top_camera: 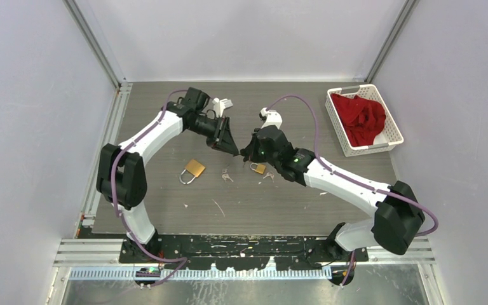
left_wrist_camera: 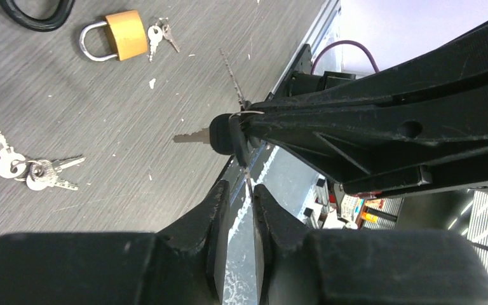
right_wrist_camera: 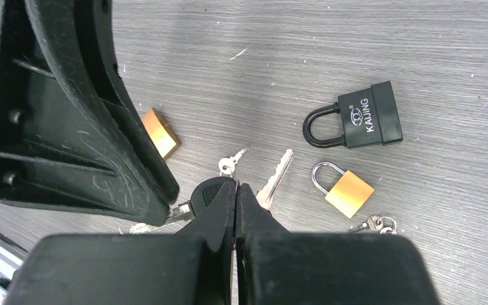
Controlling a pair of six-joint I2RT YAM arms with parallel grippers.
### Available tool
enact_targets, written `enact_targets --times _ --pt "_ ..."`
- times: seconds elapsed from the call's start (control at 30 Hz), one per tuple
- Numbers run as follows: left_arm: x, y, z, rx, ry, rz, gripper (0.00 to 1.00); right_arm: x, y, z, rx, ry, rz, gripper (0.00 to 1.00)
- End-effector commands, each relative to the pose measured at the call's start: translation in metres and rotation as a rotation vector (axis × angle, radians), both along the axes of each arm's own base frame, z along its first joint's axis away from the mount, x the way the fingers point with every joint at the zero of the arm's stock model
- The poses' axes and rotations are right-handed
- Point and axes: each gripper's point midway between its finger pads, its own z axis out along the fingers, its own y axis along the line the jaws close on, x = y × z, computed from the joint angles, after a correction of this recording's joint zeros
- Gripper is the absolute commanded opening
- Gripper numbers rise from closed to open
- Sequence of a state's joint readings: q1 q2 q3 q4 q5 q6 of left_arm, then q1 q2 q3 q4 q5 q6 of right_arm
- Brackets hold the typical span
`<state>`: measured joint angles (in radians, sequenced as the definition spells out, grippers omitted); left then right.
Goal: Unlock with the key
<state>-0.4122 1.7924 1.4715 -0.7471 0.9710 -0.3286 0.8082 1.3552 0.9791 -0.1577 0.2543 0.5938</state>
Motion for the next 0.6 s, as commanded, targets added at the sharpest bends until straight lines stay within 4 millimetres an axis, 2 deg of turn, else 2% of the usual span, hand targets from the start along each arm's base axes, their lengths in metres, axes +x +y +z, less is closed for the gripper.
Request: enact_targets --times 0.0,0.1,0.4,0.57 --pt "-0.0065 0.0082 0.0275 -0.063 -0.039 -0.015 0.2 0.0133 0.0059 0.0354 0.06 -0.08 -0.037 0.01" --pt "-0.0115 0.0095 0.0296 -0.074 -0.032 -0.018 0.2 0.0126 0.0069 0.0363 0.06 -0.082 -0.035 0.01" --pt "-0.0152 0.0068 0.0354 -0.108 -0.006 0.003 0.31 0.0119 0.0106 0.0387 0.059 -0.088 -0.034 0.01" --pt "-0.0125 0.0072 0.0331 -0.096 -0.018 0.008 0.27 0.0117 0.0151 0.0392 0.055 -0.088 -0.025 0.01"
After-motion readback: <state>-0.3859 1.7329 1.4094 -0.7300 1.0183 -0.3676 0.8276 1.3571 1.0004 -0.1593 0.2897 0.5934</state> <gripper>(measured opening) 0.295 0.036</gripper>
